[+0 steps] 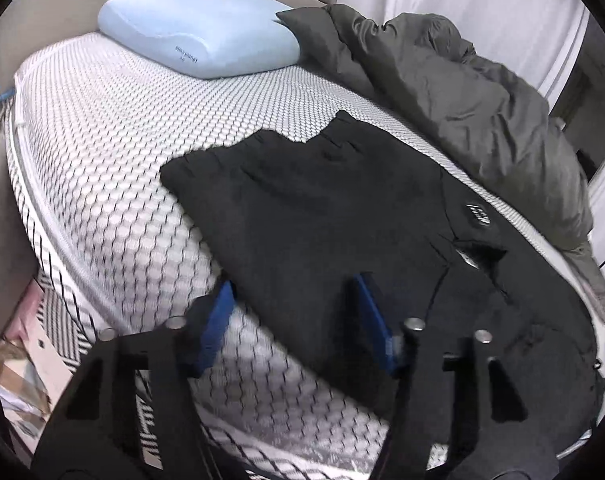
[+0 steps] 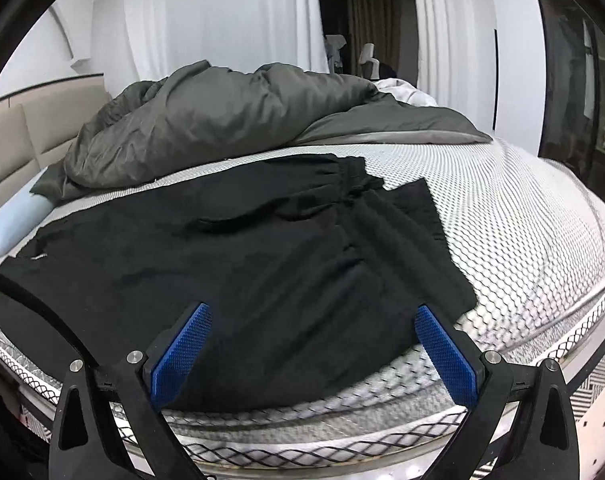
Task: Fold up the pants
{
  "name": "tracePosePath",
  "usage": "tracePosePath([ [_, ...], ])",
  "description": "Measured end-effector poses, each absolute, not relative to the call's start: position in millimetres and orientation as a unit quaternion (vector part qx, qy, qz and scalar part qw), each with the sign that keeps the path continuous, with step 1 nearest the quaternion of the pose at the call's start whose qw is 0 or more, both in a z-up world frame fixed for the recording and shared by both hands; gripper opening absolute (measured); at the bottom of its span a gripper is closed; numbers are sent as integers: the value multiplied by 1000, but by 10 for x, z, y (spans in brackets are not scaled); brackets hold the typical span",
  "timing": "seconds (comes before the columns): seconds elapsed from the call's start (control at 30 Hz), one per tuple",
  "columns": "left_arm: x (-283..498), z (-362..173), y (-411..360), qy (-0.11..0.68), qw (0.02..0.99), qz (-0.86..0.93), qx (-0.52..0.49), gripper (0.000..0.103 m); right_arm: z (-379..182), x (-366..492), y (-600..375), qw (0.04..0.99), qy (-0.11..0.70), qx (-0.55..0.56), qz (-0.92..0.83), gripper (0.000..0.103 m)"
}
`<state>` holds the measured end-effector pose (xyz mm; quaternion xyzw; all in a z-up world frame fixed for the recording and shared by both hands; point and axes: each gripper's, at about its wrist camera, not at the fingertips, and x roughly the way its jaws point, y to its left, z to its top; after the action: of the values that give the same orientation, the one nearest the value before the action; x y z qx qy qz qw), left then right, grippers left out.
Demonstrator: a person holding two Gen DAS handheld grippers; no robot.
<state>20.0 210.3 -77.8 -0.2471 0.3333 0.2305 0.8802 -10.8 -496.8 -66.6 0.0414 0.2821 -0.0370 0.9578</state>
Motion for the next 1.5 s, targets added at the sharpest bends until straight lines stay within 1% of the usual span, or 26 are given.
tracePosePath([
  [0.03,243,-776,2108,335,882,231,-239,36,-678,-115,-5030,957,284,49,-42,103],
  [0.1,325,-767,2101,341,882,240,-221,11,-705,-101,-5171,954,289,70,-47,103],
  [0.17,370,-746,2074,342,880,240,-225,5,-723,-80,-5314,950,294,94,-56,103],
  [0.27,417,-681,2050,328,881,250,-232,3,-772,-28,-5520,941,302,140,-60,103],
  [0.43,300,-663,2009,325,879,257,-237,3,-802,74,-5830,926,283,247,-27,88],
  [0.47,278,-665,2002,326,878,258,-237,3,-803,114,-5884,922,281,266,-23,81],
  [0.5,277,-661,2003,326,878,259,-238,3,-799,150,-5907,917,285,278,-21,66],
  [0.53,267,-665,1996,325,877,259,-239,3,-795,206,-5915,912,293,285,-25,58],
  [0.57,272,-663,1990,325,877,261,-241,3,-785,245,-5917,909,302,287,-32,43],
  [0.6,277,-662,1973,325,876,263,-240,3,-762,258,-5923,907,305,287,-32,24],
  [0.67,290,-669,1966,324,877,264,-239,3,-655,201,-5889,913,303,272,-31,15],
  [0.73,302,-674,1964,324,875,265,-242,3,-562,32,-5867,918,293,267,-24,14],
  [0.8,313,-673,1956,326,876,266,-238,3,-569,-137,-5916,913,290,285,-24,14],
  [0.87,335,-680,1962,328,875,264,-241,3,-735,-144,-5979,903,316,288,-38,15],
  [0.93,345,-687,1961,331,872,267,-241,3,-999,-39,-6128,878,353,320,-43,21],
  [0.97,347,-682,1952,332,872,270,-237,4,-1014,-63,-6169,874,348,336,-43,31],
  [1.0,345,-672,1943,332,872,277,-230,7,-960,-106,-6154,880,339,328,-51,46],
  [1.03,333,-661,1942,332,870,289,-222,8,-886,-168,-6133,890,329,309,-67,55],
  [1.07,311,-647,1950,329,867,302,-220,12,-804,-227,-6101,901,316,283,-96,70],
  [1.1,286,-629,1964,326,864,315,-220,18,-706,-277,-6069,908,303,258,-130,77],
  [1.17,231,-562,1980,312,862,331,-223,25,-530,-303,-5974,920,286,227,-143,79],
  [1.23,188,-455,1958,291,870,330,-224,38,-368,-301,-5835,934,270,203,-119,92],
  [1.27,174,-397,1938,281,875,324,-227,56,-286,-266,-5731,940,266,183,-109,101],
  [1.3,185,-327,1893,269,882,310,-231,72,-234,-225,-5640,945,262,168,-105,101],
  [1.37,283,-223,1802,260,899,265,-235,84,-150,-191,-5419,954,254,136,-86,101],
  [1.5,849,-150,1672,293,905,141,-276,84,-103,71,-5112,958,257,120,-44,102],
])
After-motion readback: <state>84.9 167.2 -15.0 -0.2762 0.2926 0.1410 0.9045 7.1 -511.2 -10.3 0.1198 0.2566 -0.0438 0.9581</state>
